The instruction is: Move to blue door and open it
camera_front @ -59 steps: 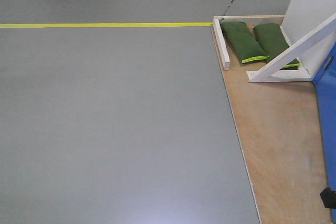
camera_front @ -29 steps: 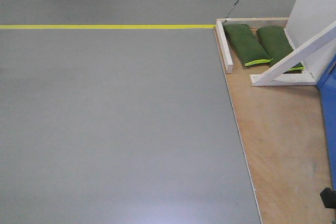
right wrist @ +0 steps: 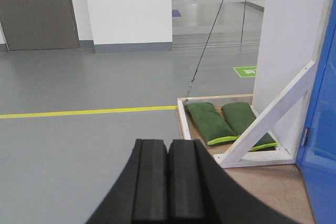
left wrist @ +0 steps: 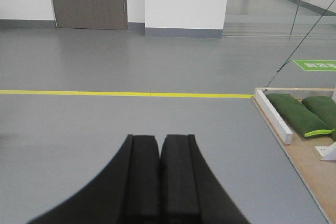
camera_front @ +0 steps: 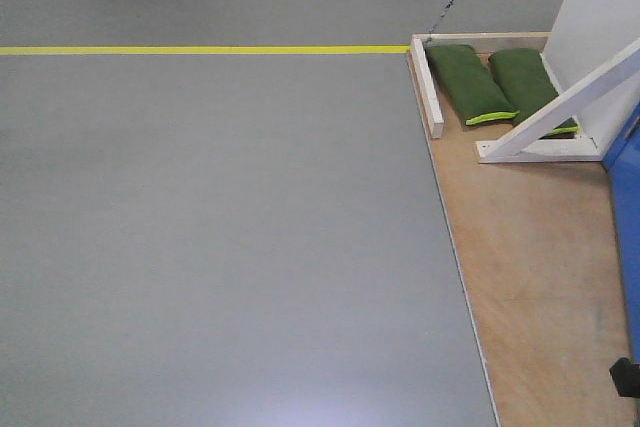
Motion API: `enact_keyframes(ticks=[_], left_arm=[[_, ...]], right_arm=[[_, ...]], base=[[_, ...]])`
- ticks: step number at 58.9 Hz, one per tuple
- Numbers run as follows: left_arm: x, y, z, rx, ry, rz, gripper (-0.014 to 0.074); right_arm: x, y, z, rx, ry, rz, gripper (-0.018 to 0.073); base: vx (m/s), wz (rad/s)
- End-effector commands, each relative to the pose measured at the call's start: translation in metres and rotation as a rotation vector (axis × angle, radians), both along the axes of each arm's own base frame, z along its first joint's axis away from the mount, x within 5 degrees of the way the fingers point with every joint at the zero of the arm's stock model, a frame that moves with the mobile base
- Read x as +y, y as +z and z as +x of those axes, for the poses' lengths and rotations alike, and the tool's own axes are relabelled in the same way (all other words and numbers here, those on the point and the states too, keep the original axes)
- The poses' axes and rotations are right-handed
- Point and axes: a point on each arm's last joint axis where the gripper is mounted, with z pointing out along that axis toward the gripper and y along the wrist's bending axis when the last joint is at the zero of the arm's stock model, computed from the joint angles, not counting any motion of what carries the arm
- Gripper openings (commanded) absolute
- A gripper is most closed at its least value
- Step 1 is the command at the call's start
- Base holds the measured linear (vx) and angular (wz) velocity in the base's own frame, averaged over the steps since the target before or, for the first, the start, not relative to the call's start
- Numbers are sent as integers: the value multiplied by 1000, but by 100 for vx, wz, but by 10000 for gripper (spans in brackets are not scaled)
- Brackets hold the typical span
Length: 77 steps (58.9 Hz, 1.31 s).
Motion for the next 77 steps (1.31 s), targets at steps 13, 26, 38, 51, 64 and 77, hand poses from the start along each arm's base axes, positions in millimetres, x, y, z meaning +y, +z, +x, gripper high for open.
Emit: enact_keyframes(ticks=[13, 26, 38, 51, 64, 77], left_arm=[[0, 14, -1, -110, 0, -9, 73], [0, 14, -1, -110, 0, -9, 73], [0, 14, -1, -110, 0, -9, 73], [0, 14, -1, -110, 0, -9, 73], [0, 14, -1, -110, 0, -9, 73], [0, 14, -1, -110, 0, -9, 73]], right_arm=[[0, 7, 0, -94, -7, -9, -1], [0, 7, 0, -94, -7, -10, -1], [0, 7, 0, -94, -7, -10, -1], [0, 7, 0, -94, -7, -9, -1], [0, 9, 0, -84, -8, -6, -1], [0, 73, 12, 147, 1, 5, -1]], base=[[0, 0], [0, 0], [0, 0], [0, 0], [0, 0], [0, 0]])
